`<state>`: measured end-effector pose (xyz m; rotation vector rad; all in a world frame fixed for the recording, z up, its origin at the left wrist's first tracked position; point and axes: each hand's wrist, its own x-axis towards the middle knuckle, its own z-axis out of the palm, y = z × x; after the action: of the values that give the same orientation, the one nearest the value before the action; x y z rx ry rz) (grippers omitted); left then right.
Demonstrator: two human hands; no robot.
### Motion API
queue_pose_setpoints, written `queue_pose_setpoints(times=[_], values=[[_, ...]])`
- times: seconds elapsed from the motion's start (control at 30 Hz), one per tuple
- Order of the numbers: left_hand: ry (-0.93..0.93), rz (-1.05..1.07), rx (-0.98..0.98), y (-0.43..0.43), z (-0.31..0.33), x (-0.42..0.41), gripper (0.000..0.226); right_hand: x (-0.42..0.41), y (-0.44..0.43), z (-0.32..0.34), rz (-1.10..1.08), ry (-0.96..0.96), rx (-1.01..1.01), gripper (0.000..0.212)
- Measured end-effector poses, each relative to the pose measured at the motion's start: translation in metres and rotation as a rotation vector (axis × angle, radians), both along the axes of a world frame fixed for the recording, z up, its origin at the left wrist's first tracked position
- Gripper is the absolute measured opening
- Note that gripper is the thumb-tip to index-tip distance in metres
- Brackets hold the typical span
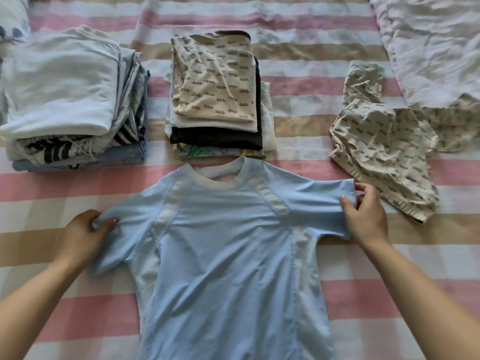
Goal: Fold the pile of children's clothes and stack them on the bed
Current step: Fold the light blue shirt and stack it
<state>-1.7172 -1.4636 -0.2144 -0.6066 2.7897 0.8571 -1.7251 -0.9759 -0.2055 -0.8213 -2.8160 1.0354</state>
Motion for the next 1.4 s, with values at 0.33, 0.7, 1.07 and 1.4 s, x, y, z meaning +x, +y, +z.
queue_pose_setpoints(times=[0.33,0.7,1.07,1.4], values=[[0.202,0.343,0.142,0.030,0.003,0.032,0.040,0.023,-0.011,0.010,-0.020,0.122,0.037,0.037],[0.083,0.369,0.325,0.102,0.015,0.220,0.012,0.241,-0.098,0.010,0.147,-0.080,0.054,0.033],[-0.010,0.401,0.341,0.113,0.005,0.227,0.020,0.243,-0.101,-0.004,-0.086,-0.204,0.156,0.017],[0.004,0.517,0.462,0.106,0.009,0.237,0.007,0.259,-0.054,0.002,-0.234,-0.084,-0.065,0.021]])
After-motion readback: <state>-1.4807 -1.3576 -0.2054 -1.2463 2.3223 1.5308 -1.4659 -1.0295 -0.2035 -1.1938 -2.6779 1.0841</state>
